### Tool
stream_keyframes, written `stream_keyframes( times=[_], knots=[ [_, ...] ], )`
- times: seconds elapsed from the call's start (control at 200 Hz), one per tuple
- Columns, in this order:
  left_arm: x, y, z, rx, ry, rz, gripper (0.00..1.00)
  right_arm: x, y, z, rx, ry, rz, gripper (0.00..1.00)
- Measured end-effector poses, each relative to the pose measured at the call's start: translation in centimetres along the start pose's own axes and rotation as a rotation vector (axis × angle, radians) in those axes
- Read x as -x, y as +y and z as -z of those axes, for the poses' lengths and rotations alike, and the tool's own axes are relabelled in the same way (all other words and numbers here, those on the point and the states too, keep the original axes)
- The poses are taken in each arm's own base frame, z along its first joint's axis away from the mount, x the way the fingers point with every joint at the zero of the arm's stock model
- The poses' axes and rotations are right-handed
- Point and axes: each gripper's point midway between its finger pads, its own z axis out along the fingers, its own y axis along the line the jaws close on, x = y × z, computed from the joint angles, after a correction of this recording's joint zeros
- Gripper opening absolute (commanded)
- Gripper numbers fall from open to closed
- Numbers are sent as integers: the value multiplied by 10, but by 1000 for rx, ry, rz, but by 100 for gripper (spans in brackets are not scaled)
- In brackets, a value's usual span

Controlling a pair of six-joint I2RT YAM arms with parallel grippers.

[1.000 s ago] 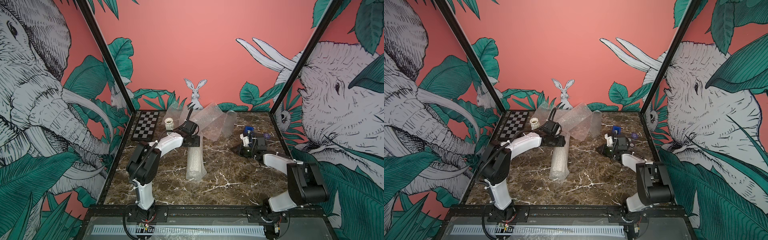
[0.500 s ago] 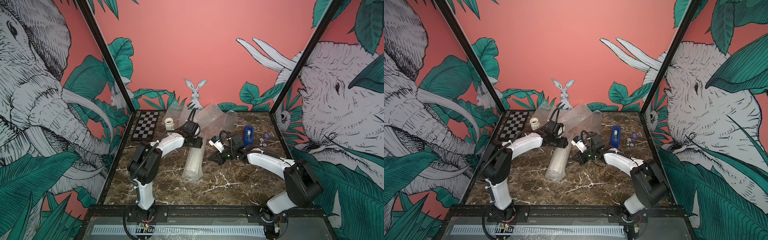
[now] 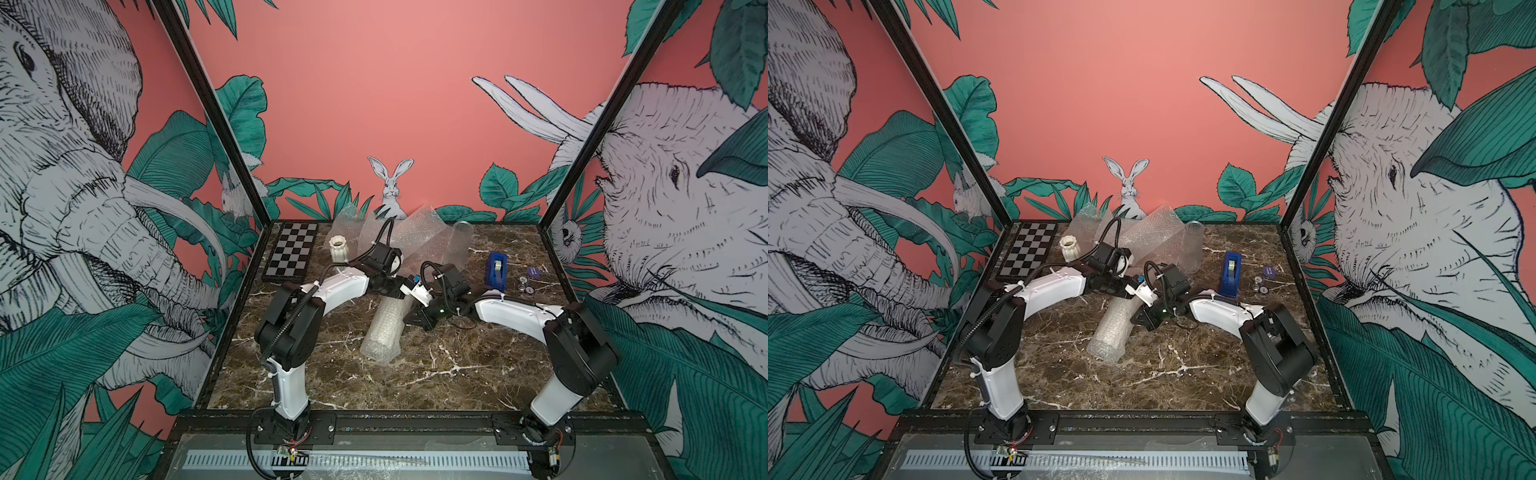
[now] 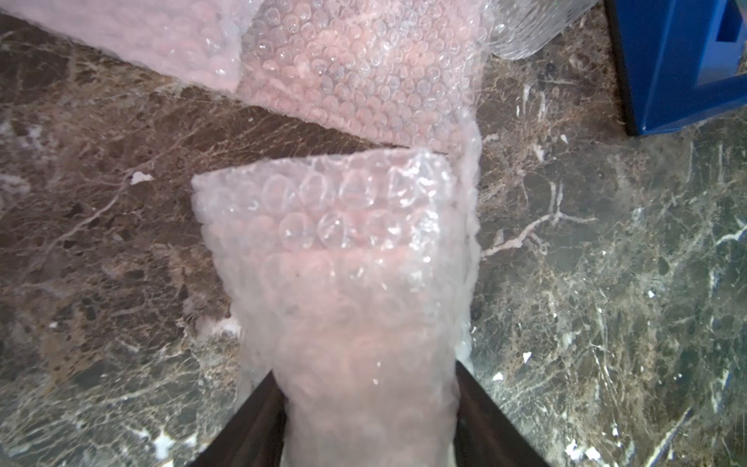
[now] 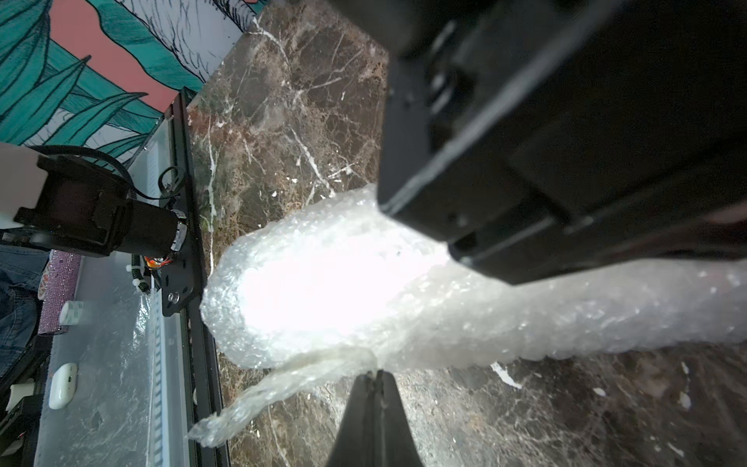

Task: Wrap vases in bubble wrap
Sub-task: Stick the tape on the bubble wrap.

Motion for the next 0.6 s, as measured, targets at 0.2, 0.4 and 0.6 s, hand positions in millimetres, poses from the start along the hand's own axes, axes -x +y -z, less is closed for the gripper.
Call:
stream_keyframes(
  times=[0.2, 0.4, 0.6],
  knots=[
    [0, -1, -1, -4, -6, -2, 61, 4, -5, -5, -12, -17, -19, 0],
    [0, -1, -1, -5, -15, 5, 61, 14, -3, -12, -5, -48, -27, 0],
    [0, 0, -1, -4, -30, 20, 61, 21, -4, -20, -24, -60, -35, 11]
  ],
)
